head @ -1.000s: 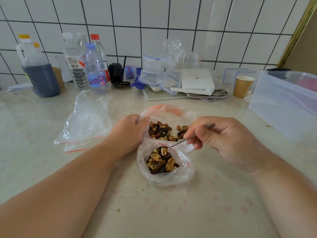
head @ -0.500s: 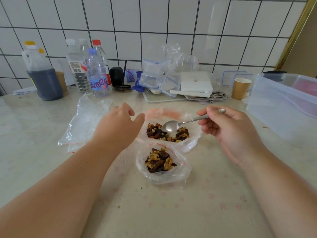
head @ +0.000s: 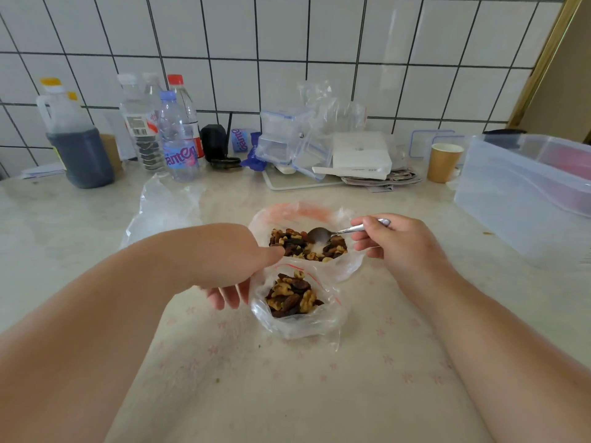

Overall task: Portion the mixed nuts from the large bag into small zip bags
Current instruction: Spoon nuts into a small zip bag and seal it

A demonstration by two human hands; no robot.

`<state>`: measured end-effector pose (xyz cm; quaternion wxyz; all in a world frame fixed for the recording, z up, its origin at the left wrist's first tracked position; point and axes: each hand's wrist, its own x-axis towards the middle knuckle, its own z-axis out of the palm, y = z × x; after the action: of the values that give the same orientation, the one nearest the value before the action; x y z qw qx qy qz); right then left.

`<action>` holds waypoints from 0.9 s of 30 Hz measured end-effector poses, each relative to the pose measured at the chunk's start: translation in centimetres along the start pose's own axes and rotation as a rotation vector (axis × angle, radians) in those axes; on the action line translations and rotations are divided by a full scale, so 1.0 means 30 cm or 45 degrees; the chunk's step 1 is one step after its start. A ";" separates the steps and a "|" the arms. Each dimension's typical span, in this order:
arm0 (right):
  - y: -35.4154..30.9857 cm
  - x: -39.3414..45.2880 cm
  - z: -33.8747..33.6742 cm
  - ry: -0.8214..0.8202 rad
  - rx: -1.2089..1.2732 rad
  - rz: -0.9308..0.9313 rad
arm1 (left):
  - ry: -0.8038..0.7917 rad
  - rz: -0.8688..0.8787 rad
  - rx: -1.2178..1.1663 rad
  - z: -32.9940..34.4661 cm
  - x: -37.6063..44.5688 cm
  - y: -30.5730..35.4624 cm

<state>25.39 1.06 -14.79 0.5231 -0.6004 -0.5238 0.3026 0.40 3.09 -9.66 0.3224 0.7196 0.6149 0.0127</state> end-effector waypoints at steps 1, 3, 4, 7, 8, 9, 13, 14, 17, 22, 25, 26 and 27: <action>-0.002 0.002 0.001 -0.004 0.022 0.008 | -0.006 0.017 -0.003 0.014 -0.005 -0.009; -0.006 0.006 0.002 0.003 0.086 0.046 | 0.034 0.048 -0.009 0.043 -0.009 -0.032; -0.007 0.009 0.002 0.017 0.138 0.081 | 0.068 0.068 -0.001 0.055 -0.008 -0.044; -0.008 0.014 0.007 0.039 0.264 0.199 | 0.182 0.155 0.029 0.091 0.006 -0.075; -0.008 0.012 0.011 0.022 0.298 0.231 | 0.229 0.189 0.015 0.101 0.014 -0.082; -0.008 0.010 0.017 -0.005 0.338 0.257 | 0.279 0.219 -0.003 0.109 0.021 -0.087; -0.010 0.009 0.029 -0.027 0.472 0.347 | 0.360 0.264 -0.193 0.118 0.034 -0.100; -0.010 0.013 0.026 -0.006 0.509 0.378 | 0.380 0.266 -0.215 0.120 0.034 -0.101; -0.008 0.024 0.008 0.020 0.627 0.457 | 0.482 0.301 -0.103 0.132 0.034 -0.100; -0.018 0.026 -0.012 -0.005 0.754 0.478 | 0.549 0.365 -0.053 0.141 0.041 -0.102; -0.041 0.018 -0.025 -0.056 0.801 0.449 | 0.495 0.344 -0.119 0.141 0.038 -0.103; -0.050 0.013 -0.029 -0.088 0.813 0.439 | 0.461 0.325 -0.186 0.140 0.038 -0.104; -0.059 0.007 -0.031 -0.127 0.819 0.427 | 0.422 0.304 -0.272 0.139 0.038 -0.105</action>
<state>25.76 0.80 -12.82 0.6020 -0.4673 -0.3209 0.5623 -0.35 2.36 -14.90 0.2874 0.7371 0.5652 0.2338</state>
